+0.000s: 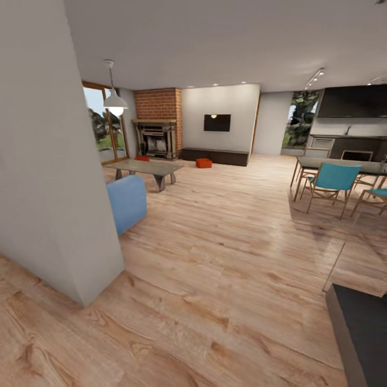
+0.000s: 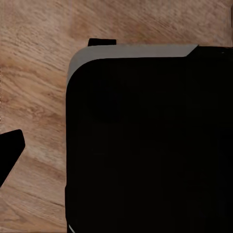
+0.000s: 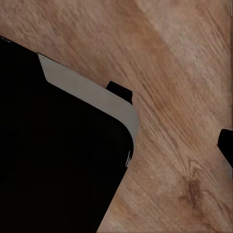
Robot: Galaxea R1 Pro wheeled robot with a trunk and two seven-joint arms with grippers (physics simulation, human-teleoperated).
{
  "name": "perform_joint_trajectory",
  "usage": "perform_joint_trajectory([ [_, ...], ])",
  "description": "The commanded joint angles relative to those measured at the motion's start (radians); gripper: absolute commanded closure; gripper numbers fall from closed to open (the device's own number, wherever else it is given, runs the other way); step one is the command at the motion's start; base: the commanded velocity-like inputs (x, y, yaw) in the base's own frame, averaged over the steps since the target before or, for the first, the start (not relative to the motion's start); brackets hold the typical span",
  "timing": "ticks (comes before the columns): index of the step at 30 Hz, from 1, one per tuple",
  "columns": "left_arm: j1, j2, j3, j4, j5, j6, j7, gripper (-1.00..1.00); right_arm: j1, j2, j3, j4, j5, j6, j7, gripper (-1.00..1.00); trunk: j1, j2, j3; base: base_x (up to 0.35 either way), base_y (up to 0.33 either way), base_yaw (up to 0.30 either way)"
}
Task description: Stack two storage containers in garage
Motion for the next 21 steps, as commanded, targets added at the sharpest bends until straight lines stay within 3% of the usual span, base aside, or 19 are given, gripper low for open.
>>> perform_joint_trajectory([
  [1, 0.0, 0.0, 0.001, 0.0, 0.003, -0.003, 0.0, -1.0, 0.0, 0.0, 0.009, 0.0, -0.01, -0.002, -0.001, -1.0, 0.001, 0.0, -0.001, 0.322, 0.0, -0.243],
  [21, 0.0, 0.0, 0.001, 0.0, 0.004, -0.003, 0.0, -1.0, 0.0, 0.0, 0.009, 0.0, -0.01, -0.002, -0.001, -1.0, 0.001, 0.0, -0.001, 0.322, 0.0, -0.243],
])
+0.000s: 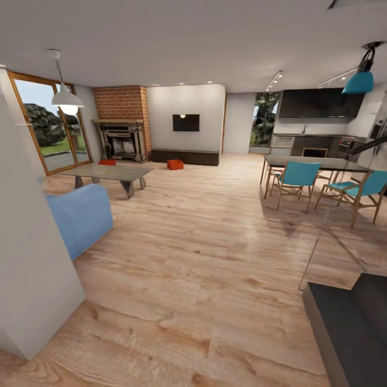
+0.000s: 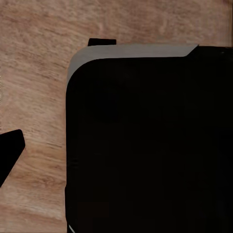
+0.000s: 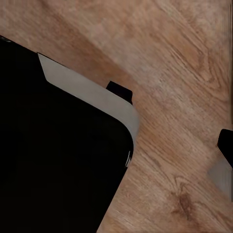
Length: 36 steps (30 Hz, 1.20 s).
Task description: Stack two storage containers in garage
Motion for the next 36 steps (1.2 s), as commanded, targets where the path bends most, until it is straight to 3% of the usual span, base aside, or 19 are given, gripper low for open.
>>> perform_joint_trajectory([
  [1, 0.0, 0.0, 0.001, 0.0, 0.003, -0.003, -0.001, -1.0, 0.0, 0.0, 0.009, 0.0, -0.01, -0.002, -0.001, -1.0, 0.001, 0.0, -0.001, 0.322, 0.0, -0.243],
  [17, 0.0, 0.0, 0.002, 0.0, 0.004, -0.003, -0.001, -1.0, 0.0, 0.001, 0.009, 0.0, -0.01, -0.002, -0.001, -1.0, 0.001, 0.0, -0.001, 0.322, 0.0, -0.226],
  [28, 0.0, 0.0, 0.002, 0.0, 0.004, -0.005, 0.0, -1.0, 0.0, 0.006, 0.009, 0.0, -0.005, -0.002, -0.001, -1.0, 0.001, 0.0, -0.001, 0.322, 0.0, -0.012],
  [36, 0.0, 0.0, 0.002, 0.0, 0.004, -0.005, 0.0, -1.0, 0.0, 0.001, 0.009, 0.0, 0.002, -0.003, -0.001, -1.0, 0.001, 0.0, -0.006, 0.322, 0.0, 0.168],
])
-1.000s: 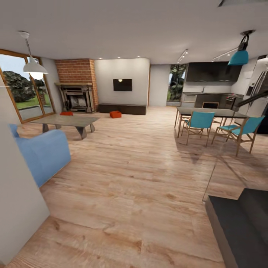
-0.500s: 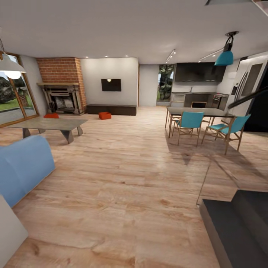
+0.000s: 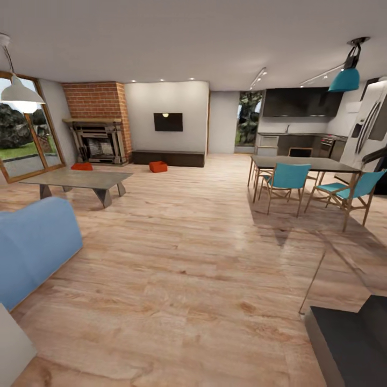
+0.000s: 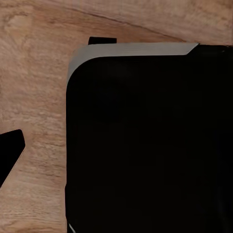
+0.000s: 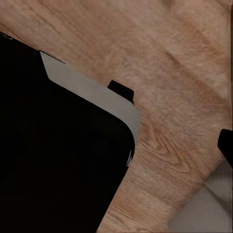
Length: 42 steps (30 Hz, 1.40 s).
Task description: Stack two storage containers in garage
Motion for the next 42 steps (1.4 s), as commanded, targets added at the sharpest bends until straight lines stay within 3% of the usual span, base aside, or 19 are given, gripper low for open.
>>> perform_joint_trajectory([
  [1, 0.0, 0.0, 0.001, 0.0, 0.004, -0.003, 0.0, -1.0, 0.0, 0.0, 0.009, 0.0, -0.012, -0.002, -0.002, -1.0, 0.001, 0.0, -0.001, 0.322, 0.0, 0.064],
  [42, 0.0, 0.0, 0.0, 0.0, 0.003, -0.009, -0.001, -1.0, 0.0, 0.008, 0.015, -0.002, -0.01, -0.002, -0.003, -1.0, 0.001, 0.0, -0.002, 0.322, 0.0, 0.002],
])
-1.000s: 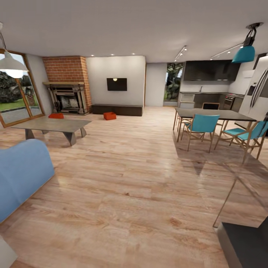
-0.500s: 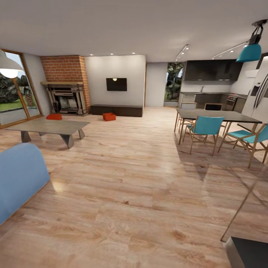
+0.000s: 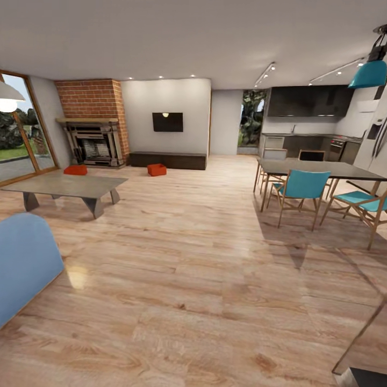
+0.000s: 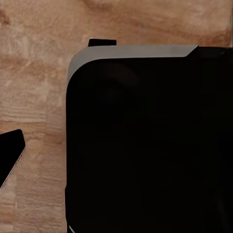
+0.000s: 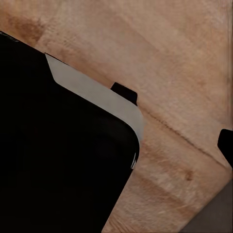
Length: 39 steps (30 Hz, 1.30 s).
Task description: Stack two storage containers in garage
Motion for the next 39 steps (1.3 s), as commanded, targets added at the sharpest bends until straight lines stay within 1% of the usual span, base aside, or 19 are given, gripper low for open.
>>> perform_joint_trajectory([
  [1, 0.0, 0.0, 0.001, 0.0, 0.004, -0.003, 0.0, -1.0, 0.0, -0.001, 0.009, 0.0, -0.01, -0.003, -0.002, -1.0, 0.001, 0.0, -0.001, 0.322, 0.0, 0.0],
  [5, 0.0, 0.0, 0.001, 0.0, 0.004, -0.004, 0.0, -1.0, 0.0, -0.004, 0.009, 0.0, -0.01, -0.003, -0.002, -1.0, 0.001, 0.0, -0.001, 0.322, 0.0, 0.0],
  [15, 0.0, 0.0, 0.001, 0.0, 0.005, -0.004, 0.0, -1.0, 0.0, -0.001, 0.009, 0.0, -0.01, -0.003, -0.002, -1.0, 0.001, 0.0, -0.001, 0.322, 0.0, 0.0],
  [39, 0.0, -0.001, 0.001, 0.0, 0.003, 0.001, -0.001, -1.0, 0.0, -0.004, 0.008, 0.0, -0.006, -0.003, -0.002, -1.0, 0.001, 0.0, -0.001, 0.322, 0.0, 0.0],
])
